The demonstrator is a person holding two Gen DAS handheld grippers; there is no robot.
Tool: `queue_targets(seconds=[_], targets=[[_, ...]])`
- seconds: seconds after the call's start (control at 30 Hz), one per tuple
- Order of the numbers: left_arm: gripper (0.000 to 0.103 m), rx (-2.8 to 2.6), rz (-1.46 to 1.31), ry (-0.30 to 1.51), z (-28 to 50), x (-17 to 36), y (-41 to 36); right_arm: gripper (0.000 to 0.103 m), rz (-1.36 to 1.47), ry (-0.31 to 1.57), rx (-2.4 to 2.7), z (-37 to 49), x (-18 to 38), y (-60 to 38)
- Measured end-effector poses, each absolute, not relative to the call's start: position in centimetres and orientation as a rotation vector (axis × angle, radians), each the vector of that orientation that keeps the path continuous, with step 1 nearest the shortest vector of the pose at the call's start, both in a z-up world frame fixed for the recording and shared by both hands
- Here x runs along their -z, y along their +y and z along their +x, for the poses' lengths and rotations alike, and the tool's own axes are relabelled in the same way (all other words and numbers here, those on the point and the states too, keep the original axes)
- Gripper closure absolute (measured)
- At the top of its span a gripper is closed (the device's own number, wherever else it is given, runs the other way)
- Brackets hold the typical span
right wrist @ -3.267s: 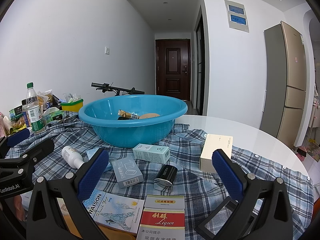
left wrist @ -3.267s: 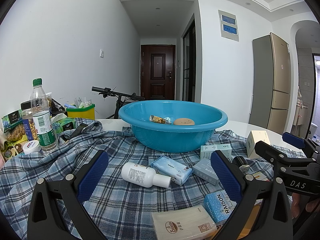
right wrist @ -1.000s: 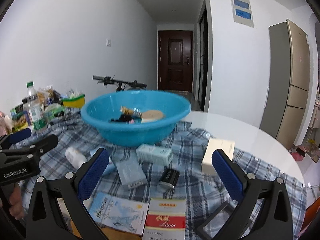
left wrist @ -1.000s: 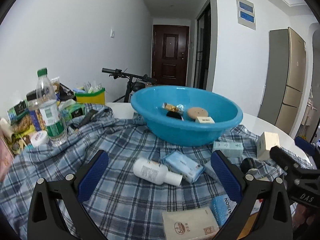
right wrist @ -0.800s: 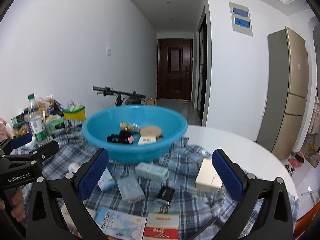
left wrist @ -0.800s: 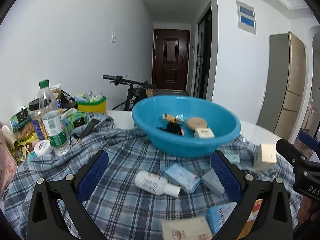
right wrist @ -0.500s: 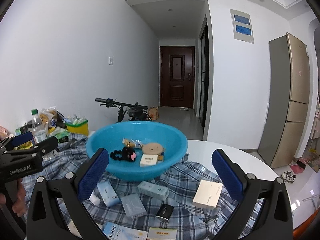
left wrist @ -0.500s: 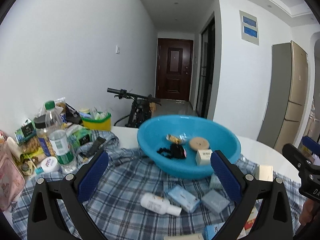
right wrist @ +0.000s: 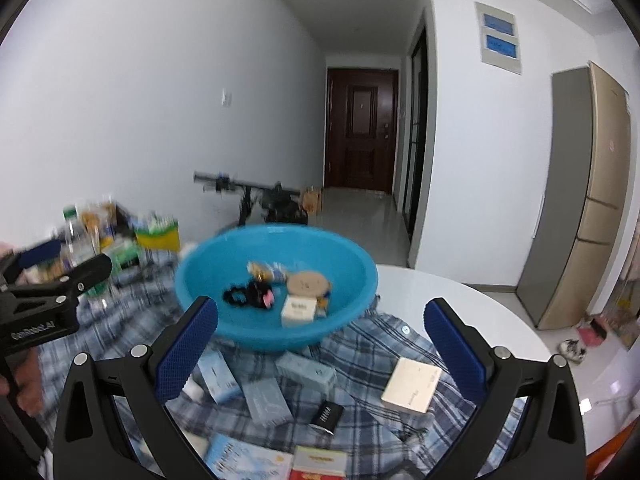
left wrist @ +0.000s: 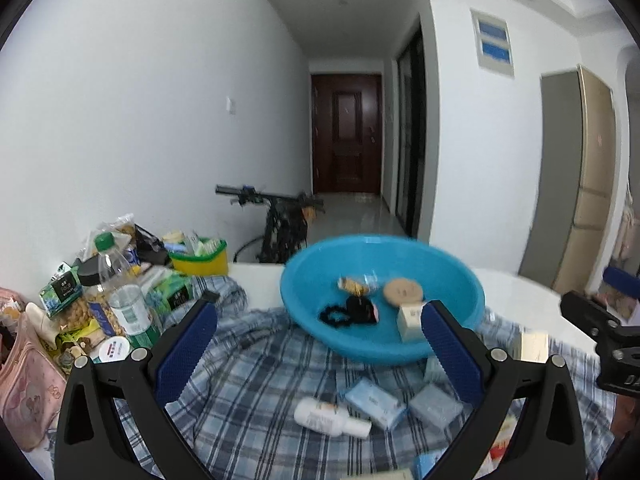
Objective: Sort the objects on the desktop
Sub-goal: 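Move both tools toward the items in front of the turquoise basin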
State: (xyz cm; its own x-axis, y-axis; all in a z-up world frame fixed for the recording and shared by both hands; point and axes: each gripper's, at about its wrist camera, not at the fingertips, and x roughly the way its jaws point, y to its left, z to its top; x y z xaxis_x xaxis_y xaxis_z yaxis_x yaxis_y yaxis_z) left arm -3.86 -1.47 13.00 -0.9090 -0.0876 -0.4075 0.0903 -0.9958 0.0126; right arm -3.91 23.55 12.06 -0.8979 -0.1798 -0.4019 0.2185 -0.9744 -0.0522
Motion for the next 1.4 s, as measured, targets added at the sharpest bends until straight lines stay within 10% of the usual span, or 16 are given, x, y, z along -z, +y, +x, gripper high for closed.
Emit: queue_targets(seconds=[1.4], targets=[[0.0,2.943,1.24,0.009,-5.7,-3.3,-0.7,0.016,1.054,0.179,2.571,-5.7,-3.0,21.9]])
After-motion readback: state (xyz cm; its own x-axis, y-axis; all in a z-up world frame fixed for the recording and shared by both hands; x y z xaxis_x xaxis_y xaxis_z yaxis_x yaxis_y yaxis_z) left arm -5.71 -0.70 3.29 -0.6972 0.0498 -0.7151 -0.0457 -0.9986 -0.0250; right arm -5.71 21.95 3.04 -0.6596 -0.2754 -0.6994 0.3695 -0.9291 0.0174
